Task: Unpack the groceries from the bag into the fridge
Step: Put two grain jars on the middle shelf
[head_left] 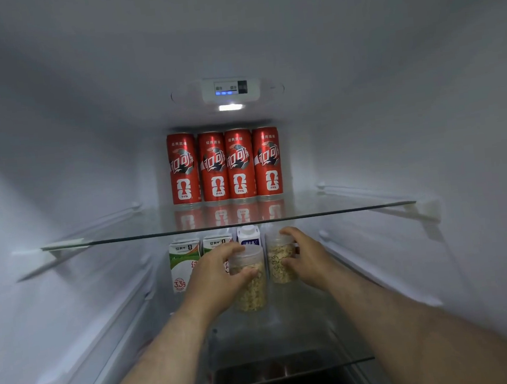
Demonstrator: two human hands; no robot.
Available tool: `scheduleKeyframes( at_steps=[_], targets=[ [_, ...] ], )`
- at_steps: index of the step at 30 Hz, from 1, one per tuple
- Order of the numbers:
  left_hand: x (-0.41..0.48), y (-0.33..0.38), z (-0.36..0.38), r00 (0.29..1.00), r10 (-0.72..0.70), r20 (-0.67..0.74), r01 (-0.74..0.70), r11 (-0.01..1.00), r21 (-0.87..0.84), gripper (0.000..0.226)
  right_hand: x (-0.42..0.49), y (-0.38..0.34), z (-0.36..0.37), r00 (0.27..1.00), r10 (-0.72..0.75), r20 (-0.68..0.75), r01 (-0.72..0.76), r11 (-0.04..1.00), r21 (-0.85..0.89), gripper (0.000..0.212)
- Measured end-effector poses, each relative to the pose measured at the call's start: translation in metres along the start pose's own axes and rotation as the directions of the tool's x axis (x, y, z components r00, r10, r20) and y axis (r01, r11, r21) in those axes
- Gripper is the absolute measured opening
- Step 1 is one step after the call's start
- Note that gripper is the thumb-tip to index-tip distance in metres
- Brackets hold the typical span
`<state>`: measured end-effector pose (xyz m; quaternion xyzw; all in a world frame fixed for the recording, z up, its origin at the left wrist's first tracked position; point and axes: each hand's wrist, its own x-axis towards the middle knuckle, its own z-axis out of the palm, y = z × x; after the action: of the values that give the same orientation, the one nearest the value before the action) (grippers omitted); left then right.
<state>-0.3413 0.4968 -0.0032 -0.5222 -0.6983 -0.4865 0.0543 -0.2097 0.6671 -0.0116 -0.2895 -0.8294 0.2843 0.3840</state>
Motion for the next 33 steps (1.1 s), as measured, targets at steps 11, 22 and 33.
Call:
scheduleKeyframes(
  at_steps=[11, 22, 33],
  targets=[
    [0.0, -0.001, -0.001, 1.0, -0.014, 0.01, 0.014, 1.0, -0.017, 0.053, 0.011, 0.005, 0.006, 1.0, -0.026, -0.015, 0.025, 0.998, -0.053, 0.062],
    [0.002, -0.004, -0.001, 1.0, -0.005, 0.015, 0.005, 0.999, -0.042, 0.054, 0.016, 0.009, 0.009, 0.999, -0.033, -0.012, 0.032, 0.996, -0.084, 0.064],
    [0.0, -0.006, 0.001, 1.0, 0.005, 0.009, -0.005, 0.999, -0.044, 0.055, 0.001, 0.0, 0.005, 1.0, -0.027, -0.007, 0.026, 0.993, -0.114, 0.076]
  ],
)
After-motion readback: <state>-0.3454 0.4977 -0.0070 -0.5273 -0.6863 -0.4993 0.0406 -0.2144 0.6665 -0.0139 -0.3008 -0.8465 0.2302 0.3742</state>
